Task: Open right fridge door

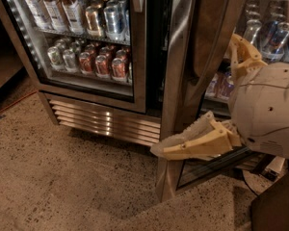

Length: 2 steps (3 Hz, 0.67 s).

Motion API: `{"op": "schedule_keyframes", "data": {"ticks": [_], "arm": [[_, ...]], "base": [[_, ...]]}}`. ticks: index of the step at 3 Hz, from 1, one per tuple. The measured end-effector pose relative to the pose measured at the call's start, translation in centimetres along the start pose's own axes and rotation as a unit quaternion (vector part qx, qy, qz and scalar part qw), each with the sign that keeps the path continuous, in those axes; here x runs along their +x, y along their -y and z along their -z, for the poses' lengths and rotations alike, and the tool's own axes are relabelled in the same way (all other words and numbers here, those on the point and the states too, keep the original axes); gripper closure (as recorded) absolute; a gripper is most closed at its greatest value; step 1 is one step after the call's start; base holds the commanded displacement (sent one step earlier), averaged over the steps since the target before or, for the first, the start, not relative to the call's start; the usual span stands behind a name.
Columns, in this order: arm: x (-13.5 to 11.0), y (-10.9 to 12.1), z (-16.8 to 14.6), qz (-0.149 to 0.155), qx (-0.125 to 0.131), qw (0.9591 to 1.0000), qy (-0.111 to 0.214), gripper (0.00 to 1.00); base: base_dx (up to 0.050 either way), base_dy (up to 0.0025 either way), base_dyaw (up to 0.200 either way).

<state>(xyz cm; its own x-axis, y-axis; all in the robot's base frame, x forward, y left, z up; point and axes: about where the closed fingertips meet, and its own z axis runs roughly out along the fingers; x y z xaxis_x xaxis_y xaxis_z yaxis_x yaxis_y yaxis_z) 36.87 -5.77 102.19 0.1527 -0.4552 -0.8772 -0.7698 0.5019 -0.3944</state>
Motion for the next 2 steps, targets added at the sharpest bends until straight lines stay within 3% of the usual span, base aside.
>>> {"op": "schedule_keyframes", "data": {"ticks": [2], "arm": [[0.00, 0.00, 0.00, 0.000, 0.000, 1.0000, 0.000, 0.00]], "base": [[-0.045, 0.00000, 0.000]]}}
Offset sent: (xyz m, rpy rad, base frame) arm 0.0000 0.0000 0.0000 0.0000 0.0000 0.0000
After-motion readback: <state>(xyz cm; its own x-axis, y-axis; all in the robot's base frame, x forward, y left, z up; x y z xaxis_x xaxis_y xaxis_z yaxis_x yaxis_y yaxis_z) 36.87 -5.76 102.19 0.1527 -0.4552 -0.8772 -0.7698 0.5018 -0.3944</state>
